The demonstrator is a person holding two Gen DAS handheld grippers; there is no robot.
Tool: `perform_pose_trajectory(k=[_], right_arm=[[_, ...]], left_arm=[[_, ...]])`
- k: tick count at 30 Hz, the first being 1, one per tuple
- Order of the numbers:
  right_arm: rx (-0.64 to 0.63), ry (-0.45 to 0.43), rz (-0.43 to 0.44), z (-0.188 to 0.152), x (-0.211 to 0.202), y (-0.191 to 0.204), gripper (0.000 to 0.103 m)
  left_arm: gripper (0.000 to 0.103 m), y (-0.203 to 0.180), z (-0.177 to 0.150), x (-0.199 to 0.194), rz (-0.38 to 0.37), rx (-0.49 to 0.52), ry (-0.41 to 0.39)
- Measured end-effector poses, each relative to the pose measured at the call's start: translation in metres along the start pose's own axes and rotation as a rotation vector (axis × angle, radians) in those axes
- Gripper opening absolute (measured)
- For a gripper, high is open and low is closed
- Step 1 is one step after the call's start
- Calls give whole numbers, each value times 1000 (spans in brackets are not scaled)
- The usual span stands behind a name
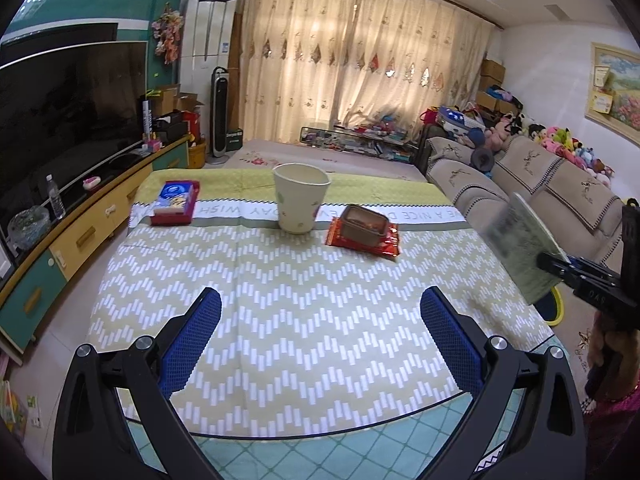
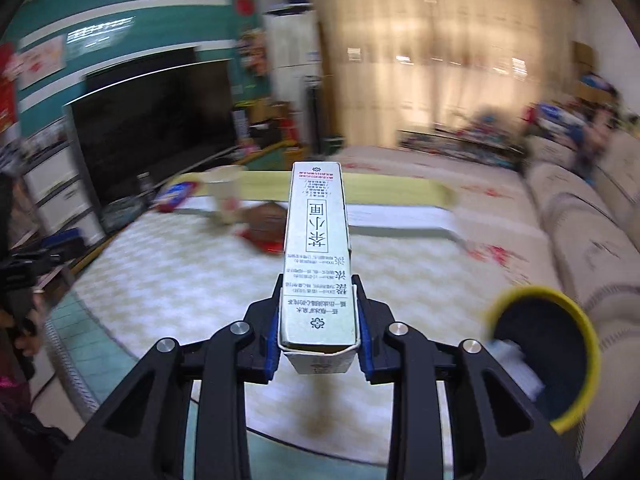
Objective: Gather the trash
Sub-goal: 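Carry the tea box over the yellow-rimmed bin and open the right gripper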
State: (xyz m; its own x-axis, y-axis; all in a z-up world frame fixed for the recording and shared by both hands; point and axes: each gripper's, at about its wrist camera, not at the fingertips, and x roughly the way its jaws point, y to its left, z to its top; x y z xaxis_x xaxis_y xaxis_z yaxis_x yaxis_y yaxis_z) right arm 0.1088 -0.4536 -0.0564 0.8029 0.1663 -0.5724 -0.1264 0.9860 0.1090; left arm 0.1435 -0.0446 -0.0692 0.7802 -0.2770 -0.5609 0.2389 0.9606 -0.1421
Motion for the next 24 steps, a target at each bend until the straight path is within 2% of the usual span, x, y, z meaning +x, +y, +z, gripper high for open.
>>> perform_pose_trajectory(k=[6, 10, 15, 20, 22, 24], right_arm=[[199, 33, -217, -24, -3, -102, 29], [290, 74, -309, -39, 13, -155, 29], [345, 113, -362, -50, 33, -190, 29], [370, 120, -420, -52, 48, -206, 31], [377, 114, -428, -53, 49, -206, 41], [363, 106, -439, -50, 49, -203, 41]], left_arm=[[98, -19, 1, 10, -31, 22, 23], [98, -31, 4, 15, -33, 48, 28], [98, -42, 8, 25, -37, 68, 42], [98, -52, 11, 40, -44, 91, 63], [98, -56, 12, 44, -51, 101, 70], [98, -61, 13, 51, -54, 115, 76]])
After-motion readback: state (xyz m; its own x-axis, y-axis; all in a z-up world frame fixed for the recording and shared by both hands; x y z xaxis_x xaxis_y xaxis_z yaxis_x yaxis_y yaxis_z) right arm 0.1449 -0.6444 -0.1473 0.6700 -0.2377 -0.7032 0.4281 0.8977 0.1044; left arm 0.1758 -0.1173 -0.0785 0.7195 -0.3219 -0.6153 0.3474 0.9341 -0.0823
